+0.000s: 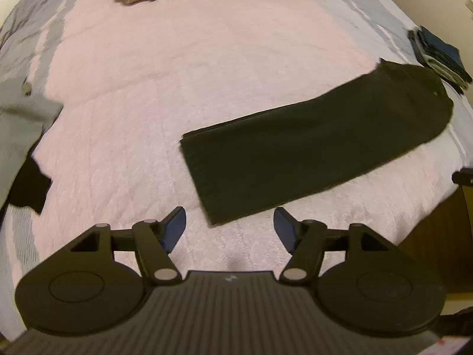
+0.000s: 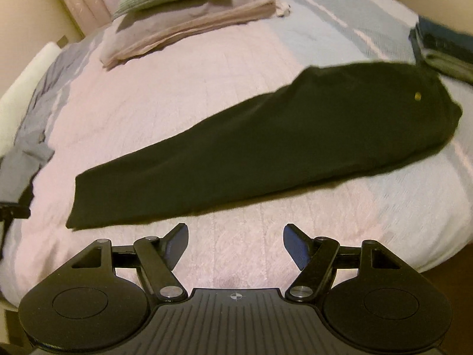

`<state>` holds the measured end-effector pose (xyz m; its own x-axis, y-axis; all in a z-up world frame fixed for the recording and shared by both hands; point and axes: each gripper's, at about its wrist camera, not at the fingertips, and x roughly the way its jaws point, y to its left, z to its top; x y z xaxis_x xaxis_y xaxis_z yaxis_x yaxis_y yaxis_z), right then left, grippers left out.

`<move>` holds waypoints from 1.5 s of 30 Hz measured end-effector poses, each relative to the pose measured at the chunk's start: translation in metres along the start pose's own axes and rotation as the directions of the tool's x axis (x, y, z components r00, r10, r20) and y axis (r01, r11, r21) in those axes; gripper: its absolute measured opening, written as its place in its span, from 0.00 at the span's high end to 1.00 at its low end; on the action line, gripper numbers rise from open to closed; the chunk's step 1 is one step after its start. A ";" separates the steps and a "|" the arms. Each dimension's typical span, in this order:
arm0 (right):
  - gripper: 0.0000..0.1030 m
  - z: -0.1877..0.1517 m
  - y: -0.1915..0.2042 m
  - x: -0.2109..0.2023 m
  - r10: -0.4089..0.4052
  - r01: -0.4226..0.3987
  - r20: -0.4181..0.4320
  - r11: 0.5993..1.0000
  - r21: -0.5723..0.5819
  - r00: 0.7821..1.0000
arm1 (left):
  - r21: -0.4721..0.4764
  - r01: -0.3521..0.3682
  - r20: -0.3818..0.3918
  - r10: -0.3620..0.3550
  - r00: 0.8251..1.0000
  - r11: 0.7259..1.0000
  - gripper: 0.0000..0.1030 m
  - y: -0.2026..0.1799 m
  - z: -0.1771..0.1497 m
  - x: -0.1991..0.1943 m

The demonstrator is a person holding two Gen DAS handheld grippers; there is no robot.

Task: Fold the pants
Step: 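Open both grippers and withdraw above the folded pants strip, then grasp the hem end of the folded strip with both grippers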

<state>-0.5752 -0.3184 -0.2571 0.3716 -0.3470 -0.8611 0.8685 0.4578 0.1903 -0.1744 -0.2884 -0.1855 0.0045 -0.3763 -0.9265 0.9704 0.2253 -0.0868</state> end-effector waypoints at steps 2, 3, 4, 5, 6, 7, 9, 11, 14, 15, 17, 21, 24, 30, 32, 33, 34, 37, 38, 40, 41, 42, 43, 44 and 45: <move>0.33 -0.001 0.008 -0.004 -0.008 0.008 0.004 1.000 -0.005 1.000 | 0.034 0.020 0.008 -0.020 1.000 0.999 0.37 -0.003 0.005 -0.001; 0.33 -0.001 0.013 -0.006 -0.018 0.018 0.002 1.000 -0.004 1.000 | 0.052 0.033 0.011 -0.034 0.999 0.998 0.36 -0.005 0.009 0.001; 0.33 -0.001 0.018 -0.007 -0.031 0.031 -0.002 1.000 -0.005 1.000 | 0.073 0.049 0.014 -0.050 0.999 0.996 0.34 -0.006 0.013 0.002; 0.32 -0.002 0.024 -0.007 -0.046 0.046 -0.010 0.999 -0.002 0.999 | 0.096 0.067 0.015 -0.069 0.998 0.993 0.33 -0.007 0.017 0.004; 0.32 -0.003 0.030 -0.007 -0.060 0.060 -0.021 0.998 0.008 0.998 | 0.124 0.084 0.015 -0.087 0.996 0.989 0.32 -0.007 0.021 0.006; 0.32 -0.003 0.035 -0.006 -0.073 0.074 -0.030 0.997 0.026 0.997 | 0.153 0.098 0.017 -0.101 0.995 0.983 0.29 -0.008 0.025 0.007; 0.31 -0.005 0.046 -0.004 -0.104 0.107 -0.044 0.992 0.073 0.994 | 0.221 0.127 0.021 -0.135 0.991 0.967 0.26 -0.006 0.034 0.010; 0.31 -0.008 0.059 -0.004 -0.134 0.139 -0.047 0.983 0.116 0.990 | 0.276 0.156 0.020 -0.168 0.986 0.948 0.25 -0.003 0.038 0.010; 0.31 -0.013 0.083 -0.002 -0.182 0.192 -0.069 0.963 0.190 0.981 | 0.352 0.189 0.015 -0.207 0.978 0.917 0.18 0.008 0.046 0.008; 0.31 -0.015 0.091 -0.003 -0.189 0.200 -0.070 0.956 0.215 0.979 | 0.374 0.201 0.017 -0.223 0.975 0.906 0.17 0.013 0.048 0.007; 0.31 -0.018 0.108 -0.004 -0.209 0.220 -0.070 0.941 0.257 0.975 | 0.415 0.220 0.006 -0.245 0.970 0.883 0.17 0.024 0.052 0.008; 0.31 -0.024 0.139 -0.007 -0.234 0.248 -0.079 0.920 0.304 0.969 | 0.484 0.223 -0.011 -0.249 0.968 0.846 0.17 0.039 0.056 0.007; 0.31 -0.027 0.159 -0.008 -0.242 0.255 -0.081 0.912 0.320 0.967 | 0.516 0.229 -0.017 -0.257 0.966 0.825 0.16 0.046 0.056 0.006; 0.31 -0.031 0.179 -0.007 -0.251 0.265 -0.083 0.907 0.328 0.964 | 0.541 0.246 -0.032 -0.272 0.962 0.805 0.15 0.048 0.052 0.008; 0.31 -0.033 0.183 -0.007 -0.253 0.267 -0.085 0.903 0.337 0.964 | 0.558 0.241 -0.033 -0.270 0.962 0.794 0.14 0.046 0.051 0.009; 0.31 -0.034 0.186 -0.007 -0.251 0.264 -0.083 0.903 0.338 0.964 | 0.572 0.238 -0.031 -0.269 0.963 0.785 0.14 0.046 0.050 0.008; 0.31 -0.035 0.189 -0.006 -0.250 0.262 -0.080 0.906 0.332 0.965 | 0.584 0.231 -0.026 -0.267 0.963 0.778 0.14 0.046 0.049 0.008; 0.31 -0.035 0.206 -0.001 -0.236 0.239 -0.044 0.937 0.254 0.971 | 0.659 0.198 0.005 -0.267 0.964 0.726 0.13 0.050 0.045 0.007; 0.31 -0.036 0.215 0.002 -0.229 0.228 -0.017 0.953 0.200 0.973 | 0.692 0.185 0.014 -0.269 0.963 0.698 0.13 0.052 0.043 0.007; 0.31 -0.037 0.240 0.010 -0.214 0.212 0.040 0.976 0.050 0.976 | 0.763 0.150 0.029 -0.265 0.964 0.629 0.12 0.059 0.038 0.011; 0.31 -0.039 0.253 0.016 -0.200 0.203 0.067 0.978 -0.038 0.978 | 0.789 0.137 0.033 -0.265 0.964 0.599 0.12 0.062 0.036 0.014; 0.31 -0.041 0.267 0.024 -0.188 0.199 0.093 0.971 -0.129 0.978 | 0.814 0.124 0.039 -0.266 0.963 0.567 0.12 0.065 0.033 0.018; 0.31 -0.045 0.282 0.033 -0.177 0.199 0.113 0.954 -0.223 0.978 | 0.837 0.115 0.041 -0.270 0.962 0.536 0.12 0.070 0.031 0.024; 0.31 -0.050 0.294 0.045 -0.168 0.198 0.123 0.932 -0.303 0.978 | 0.859 0.110 0.036 -0.273 0.961 0.500 0.12 0.075 0.029 0.032; 0.31 -0.055 0.305 0.057 -0.164 0.200 0.128 0.906 -0.373 0.978 | 0.877 0.100 0.036 -0.271 0.962 0.470 0.12 0.078 0.027 0.040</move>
<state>-0.3068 -0.1535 -0.2743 0.2633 -0.5190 -0.8132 0.7387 0.6507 -0.1762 -0.0916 -0.3097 -0.2195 -0.2503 -0.4552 -0.8544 0.6681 -0.7200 0.1878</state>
